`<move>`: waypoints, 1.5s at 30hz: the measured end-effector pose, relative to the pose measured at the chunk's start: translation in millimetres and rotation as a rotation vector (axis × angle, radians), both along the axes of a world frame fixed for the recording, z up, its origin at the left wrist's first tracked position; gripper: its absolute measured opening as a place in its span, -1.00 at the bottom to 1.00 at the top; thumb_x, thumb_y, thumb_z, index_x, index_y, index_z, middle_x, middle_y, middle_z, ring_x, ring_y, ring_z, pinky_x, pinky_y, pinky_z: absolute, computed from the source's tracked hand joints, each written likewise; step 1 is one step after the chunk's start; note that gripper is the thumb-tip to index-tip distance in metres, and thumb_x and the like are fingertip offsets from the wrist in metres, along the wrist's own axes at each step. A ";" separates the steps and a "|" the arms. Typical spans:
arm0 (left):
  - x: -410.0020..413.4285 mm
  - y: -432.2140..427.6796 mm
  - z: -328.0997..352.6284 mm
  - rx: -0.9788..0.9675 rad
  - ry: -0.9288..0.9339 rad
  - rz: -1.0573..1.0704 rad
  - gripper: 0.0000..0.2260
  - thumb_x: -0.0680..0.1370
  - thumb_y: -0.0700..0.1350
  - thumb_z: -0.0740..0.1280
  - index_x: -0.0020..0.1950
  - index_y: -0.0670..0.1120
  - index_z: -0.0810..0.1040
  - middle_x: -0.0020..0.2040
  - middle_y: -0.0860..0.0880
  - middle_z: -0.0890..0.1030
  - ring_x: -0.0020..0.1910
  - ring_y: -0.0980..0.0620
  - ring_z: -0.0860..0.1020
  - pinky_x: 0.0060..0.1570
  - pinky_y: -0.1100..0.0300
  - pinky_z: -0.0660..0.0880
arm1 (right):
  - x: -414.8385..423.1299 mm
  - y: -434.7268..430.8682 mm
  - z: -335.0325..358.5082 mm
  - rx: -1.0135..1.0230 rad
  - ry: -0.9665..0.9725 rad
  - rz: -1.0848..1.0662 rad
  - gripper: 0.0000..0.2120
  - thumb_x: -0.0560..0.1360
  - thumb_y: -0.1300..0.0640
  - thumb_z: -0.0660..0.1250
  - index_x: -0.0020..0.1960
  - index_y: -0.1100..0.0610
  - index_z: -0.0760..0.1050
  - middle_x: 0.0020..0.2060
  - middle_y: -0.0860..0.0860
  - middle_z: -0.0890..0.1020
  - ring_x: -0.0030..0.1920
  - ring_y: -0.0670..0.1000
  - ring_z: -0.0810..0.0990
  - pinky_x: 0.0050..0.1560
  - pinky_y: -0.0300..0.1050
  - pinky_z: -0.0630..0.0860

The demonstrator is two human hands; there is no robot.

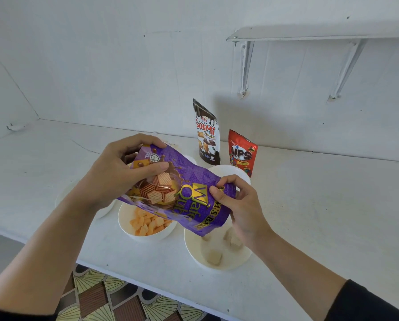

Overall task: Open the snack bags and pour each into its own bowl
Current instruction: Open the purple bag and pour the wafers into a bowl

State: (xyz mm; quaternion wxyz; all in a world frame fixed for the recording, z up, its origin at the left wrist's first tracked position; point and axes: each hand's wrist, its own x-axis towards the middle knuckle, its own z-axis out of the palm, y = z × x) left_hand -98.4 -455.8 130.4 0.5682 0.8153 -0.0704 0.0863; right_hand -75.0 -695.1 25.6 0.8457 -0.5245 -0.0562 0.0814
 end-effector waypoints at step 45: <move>-1.2 -12.7 26.1 0.179 -0.062 -0.056 -0.70 0.43 -0.02 0.54 0.14 0.05 0.65 0.02 0.02 0.70 0.08 -0.03 0.69 0.00 -0.19 0.67 | 0.8 -9.0 3.5 -0.012 -0.066 -0.001 -0.85 0.40 0.22 0.51 -0.11 0.11 0.56 -0.04 0.18 0.66 -0.01 0.17 0.69 -0.10 -0.01 0.68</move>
